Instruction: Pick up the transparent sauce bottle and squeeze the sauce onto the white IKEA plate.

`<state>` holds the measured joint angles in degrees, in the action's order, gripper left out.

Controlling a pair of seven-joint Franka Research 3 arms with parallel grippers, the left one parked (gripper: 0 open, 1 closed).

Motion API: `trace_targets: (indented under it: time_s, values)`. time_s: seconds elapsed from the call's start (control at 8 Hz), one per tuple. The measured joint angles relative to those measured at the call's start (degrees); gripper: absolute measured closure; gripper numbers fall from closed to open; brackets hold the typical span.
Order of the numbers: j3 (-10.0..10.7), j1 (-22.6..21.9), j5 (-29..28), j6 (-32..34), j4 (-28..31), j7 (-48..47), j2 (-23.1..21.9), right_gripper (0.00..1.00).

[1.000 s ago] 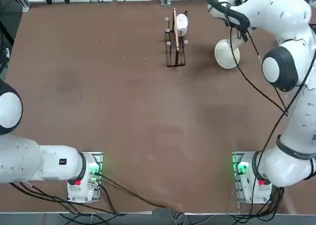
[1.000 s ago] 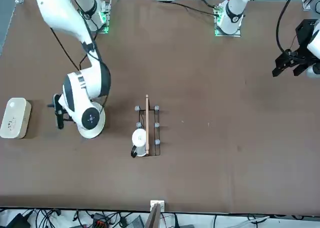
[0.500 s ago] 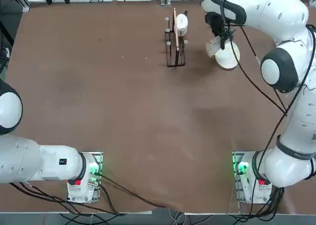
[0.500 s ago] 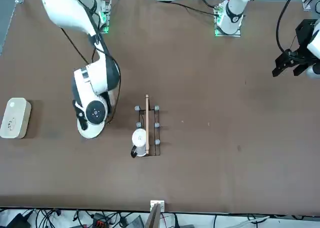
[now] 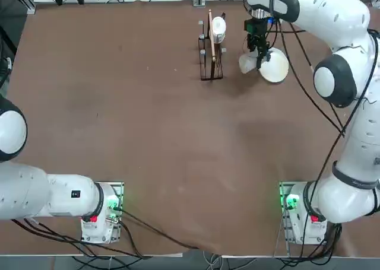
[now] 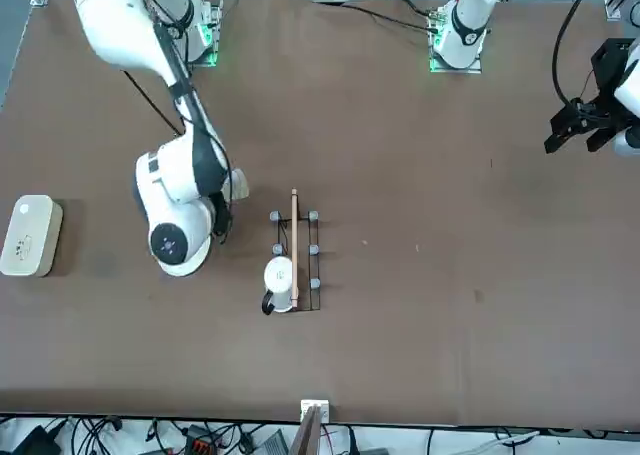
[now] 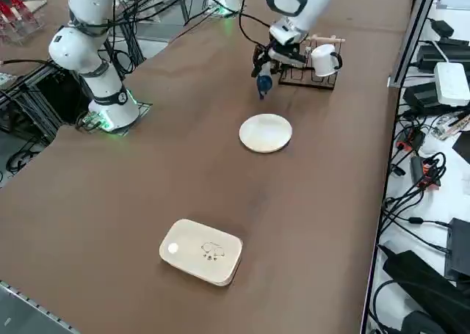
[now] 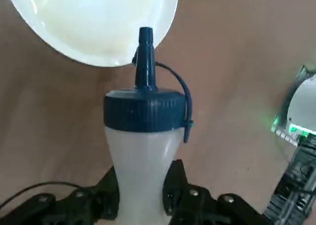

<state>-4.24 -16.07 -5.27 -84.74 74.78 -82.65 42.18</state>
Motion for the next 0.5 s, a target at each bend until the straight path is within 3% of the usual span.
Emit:
trace_targets:
  time_s: [0.5]
  values:
    - [0.0, 1.0, -0.7, -2.8, 0.0, 2.5, 4.7, 0.61]
